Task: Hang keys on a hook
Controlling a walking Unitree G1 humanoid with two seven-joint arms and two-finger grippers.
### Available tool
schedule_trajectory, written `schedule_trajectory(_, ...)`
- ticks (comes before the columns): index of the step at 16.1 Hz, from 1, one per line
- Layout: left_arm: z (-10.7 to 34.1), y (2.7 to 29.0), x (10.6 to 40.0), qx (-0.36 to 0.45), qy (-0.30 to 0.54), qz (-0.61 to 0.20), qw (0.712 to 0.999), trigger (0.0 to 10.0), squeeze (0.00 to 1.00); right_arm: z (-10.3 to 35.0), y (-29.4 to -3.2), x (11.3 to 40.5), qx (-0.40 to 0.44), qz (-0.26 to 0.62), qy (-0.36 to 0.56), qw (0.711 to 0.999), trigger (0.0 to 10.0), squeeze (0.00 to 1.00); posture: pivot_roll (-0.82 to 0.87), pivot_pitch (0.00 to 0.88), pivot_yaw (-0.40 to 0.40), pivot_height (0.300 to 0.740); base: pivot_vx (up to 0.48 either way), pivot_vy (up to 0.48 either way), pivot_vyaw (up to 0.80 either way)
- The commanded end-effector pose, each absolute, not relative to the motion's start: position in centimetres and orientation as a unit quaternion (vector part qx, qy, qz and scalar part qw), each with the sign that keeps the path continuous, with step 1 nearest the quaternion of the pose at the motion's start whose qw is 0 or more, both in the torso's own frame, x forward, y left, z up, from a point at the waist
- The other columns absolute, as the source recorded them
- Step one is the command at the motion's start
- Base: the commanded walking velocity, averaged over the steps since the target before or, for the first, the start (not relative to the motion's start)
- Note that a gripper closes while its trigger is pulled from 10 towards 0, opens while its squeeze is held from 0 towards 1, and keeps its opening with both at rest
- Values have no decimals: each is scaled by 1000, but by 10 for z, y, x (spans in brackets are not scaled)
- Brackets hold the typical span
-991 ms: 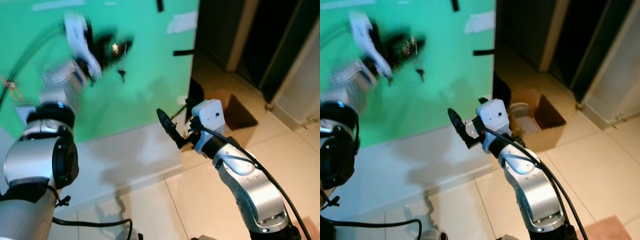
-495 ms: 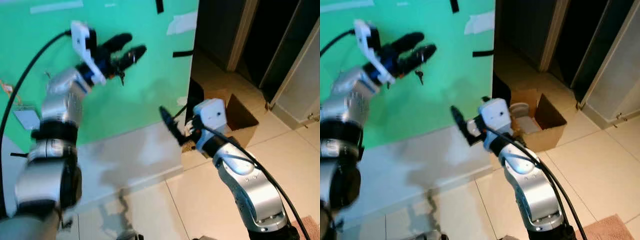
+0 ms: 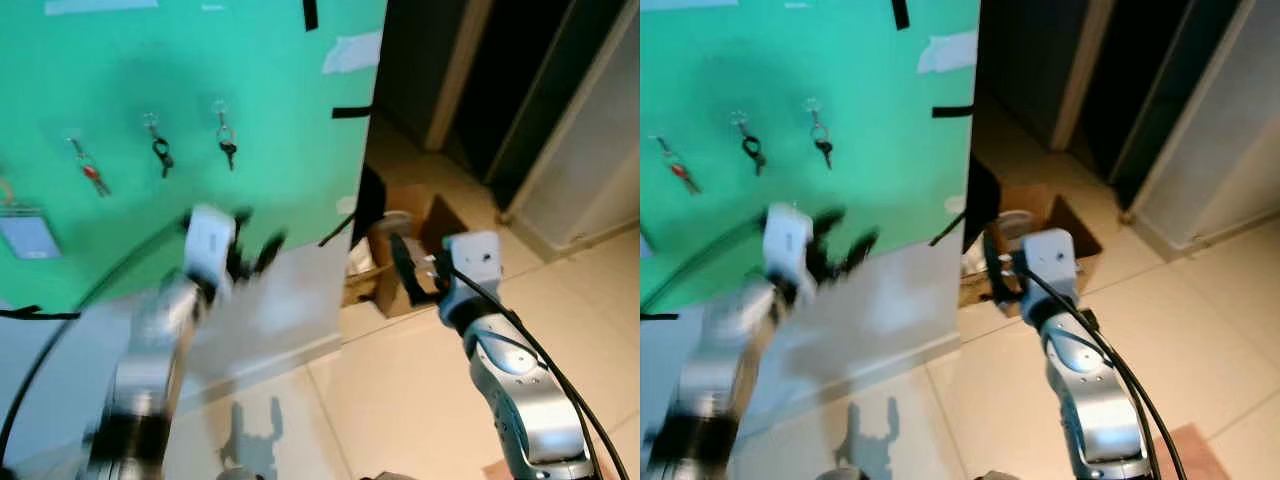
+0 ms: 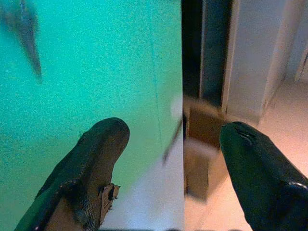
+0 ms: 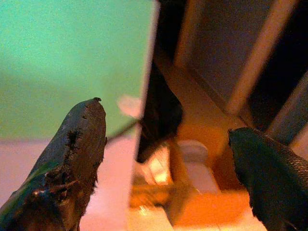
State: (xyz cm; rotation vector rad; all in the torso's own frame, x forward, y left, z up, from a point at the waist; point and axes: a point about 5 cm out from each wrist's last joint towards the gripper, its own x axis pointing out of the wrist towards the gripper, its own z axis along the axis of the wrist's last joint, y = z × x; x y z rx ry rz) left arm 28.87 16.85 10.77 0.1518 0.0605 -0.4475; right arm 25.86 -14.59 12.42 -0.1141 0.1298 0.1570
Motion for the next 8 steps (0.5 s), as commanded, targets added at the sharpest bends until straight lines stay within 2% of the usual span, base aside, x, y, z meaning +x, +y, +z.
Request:
schedule_trajectory(1, 104, 167, 287, 81, 36, -205, 975, 10000, 0, 111, -154, 258, -42, 64, 90, 993, 10000, 0, -57, 0, -40, 740, 0, 0, 0)
schedule_trajectory(3, 55, 170, 271, 86, 120, -167, 975, 10000, 0, 58, -161, 250, -27, 68, 196, 978, 10000, 0, -70, 0, -54, 740, 0, 0, 0)
schedule_trajectory(5, 29, 168, 254, 135, 175, -170, 960, 10000, 0, 33, -164, 237, -13, 44, 251, 967, 10000, 0, -72, 0, -52, 740, 0, 0, 0)
schedule_trajectory(6, 5, 166, 244, 85, 226, -154, 958, 10000, 0, 5, -161, 226, 30, 39, 307, 950, 10000, 0, -97, 0, -32, 740, 0, 0, 0)
schedule_trajectory(7, -3, 166, 241, 59, 246, -141, 957, 10000, 0, -4, -160, 222, 42, 39, 324, 944, 10000, 0, -100, 0, -27, 740, 0, 0, 0)
schedule_trajectory(8, -24, 164, 233, 53, 297, -138, 943, 10000, 0, -31, -160, 210, 64, 29, 373, 925, 10000, 0, -110, 0, -12, 740, 0, 0, 0)
